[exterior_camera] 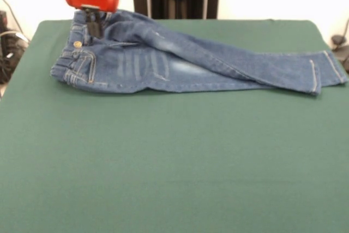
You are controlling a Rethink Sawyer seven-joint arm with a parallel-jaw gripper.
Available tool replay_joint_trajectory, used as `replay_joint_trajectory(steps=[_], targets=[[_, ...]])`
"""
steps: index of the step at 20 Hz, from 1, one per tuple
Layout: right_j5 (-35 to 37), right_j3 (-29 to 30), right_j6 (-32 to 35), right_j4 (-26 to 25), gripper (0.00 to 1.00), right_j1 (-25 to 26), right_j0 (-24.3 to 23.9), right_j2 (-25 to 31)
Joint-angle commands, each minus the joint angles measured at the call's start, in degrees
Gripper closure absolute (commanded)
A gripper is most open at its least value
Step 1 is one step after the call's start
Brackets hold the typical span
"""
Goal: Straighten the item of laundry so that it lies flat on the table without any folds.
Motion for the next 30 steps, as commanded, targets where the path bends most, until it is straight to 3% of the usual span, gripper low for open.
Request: replay_joint_trajectory(steps=[1, 9, 15, 23, 30], targets=[[-8.47, 7.76, 21.79, 4.82, 1.00, 0.53, 8.78, -8.43], [-14.31, 9.42, 27.26, 12.30, 1.00, 2.06, 16.22, -18.87], [-16.00, 12.51, 34.77, 19.10, 1.00, 0.35, 25.55, -28.00], [-20.33, 13.98, 39.92, 28.15, 1.00, 3.23, 35.13, -32.82], [-25.76, 11.08, 39.96, 32.43, 1.00, 8.39, 38.57, -34.88]])
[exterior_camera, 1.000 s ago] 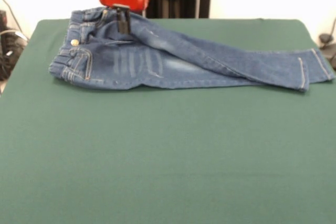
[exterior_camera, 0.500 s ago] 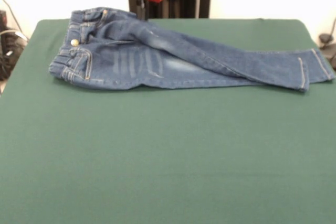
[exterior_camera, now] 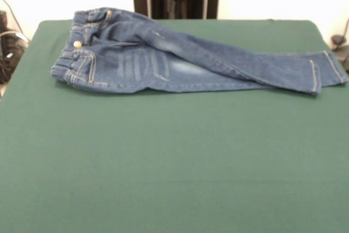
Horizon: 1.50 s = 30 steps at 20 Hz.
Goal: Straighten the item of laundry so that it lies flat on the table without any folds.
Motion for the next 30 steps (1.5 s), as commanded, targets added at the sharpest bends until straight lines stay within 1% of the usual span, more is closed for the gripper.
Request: replay_joint_trajectory(steps=[1, 5, 11, 17, 23, 30], targets=[[-9.32, -0.07, 16.15, 6.86, 1.00, 7.92, 4.27, -2.81], [-12.04, -1.01, 14.43, 8.97, 1.00, 10.33, 5.08, -3.78], [-12.45, -1.32, 13.45, 13.29, 1.00, 11.51, 6.89, -4.02], [-16.51, -1.90, 16.66, 20.39, 1.00, 15.49, 11.82, -3.99], [-16.32, 0.31, 18.23, 28.64, 1.00, 14.80, 16.49, -3.60], [-17.52, -0.94, 16.64, 34.55, 1.00, 16.97, 17.96, -4.16]])
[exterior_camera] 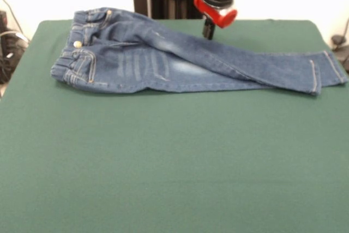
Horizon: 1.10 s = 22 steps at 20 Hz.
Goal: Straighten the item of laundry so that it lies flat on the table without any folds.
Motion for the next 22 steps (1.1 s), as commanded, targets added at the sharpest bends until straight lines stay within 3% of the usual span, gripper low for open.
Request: replay_joint_trajectory(steps=[1, 9, 13, 22], targets=[[-4.41, -1.19, 16.51, 9.58, 1.00, 2.33, 2.38, 1.41], [-5.92, -2.88, 13.22, 10.97, 1.00, 3.68, 2.28, -0.71], [-6.40, -2.79, 15.85, 13.88, 1.00, 3.85, 4.61, -0.89], [10.39, -2.28, 17.84, 21.40, 1.00, -4.56, 14.37, -6.51]])
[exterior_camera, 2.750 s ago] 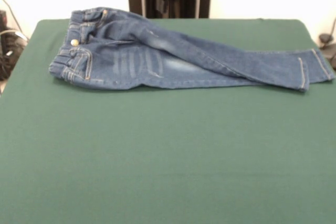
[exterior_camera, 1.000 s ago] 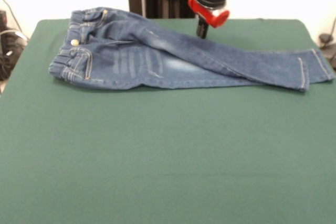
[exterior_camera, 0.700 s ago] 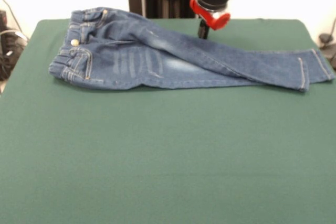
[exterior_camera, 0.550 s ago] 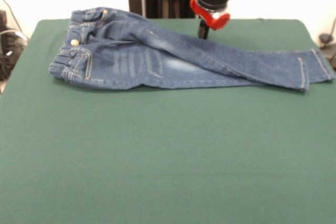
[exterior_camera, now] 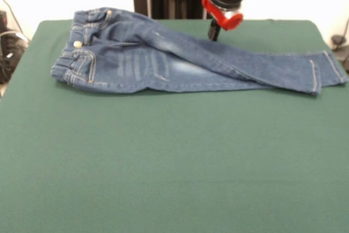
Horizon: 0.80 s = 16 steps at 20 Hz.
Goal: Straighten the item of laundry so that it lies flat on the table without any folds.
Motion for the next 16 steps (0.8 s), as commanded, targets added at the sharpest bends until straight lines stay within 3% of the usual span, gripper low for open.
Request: replay_joint_trajectory(steps=[1, 3, 9, 16], targets=[[12.04, -2.37, 18.06, 9.11, 1.00, -6.21, 7.54, -3.07], [15.15, -2.54, 17.86, 9.32, 1.00, -7.38, 8.87, -4.24], [10.16, -1.22, 15.34, 11.07, 1.00, -5.49, 7.14, -1.88], [2.95, -2.60, 8.56, 7.91, 1.00, -2.08, -1.02, 0.96]])
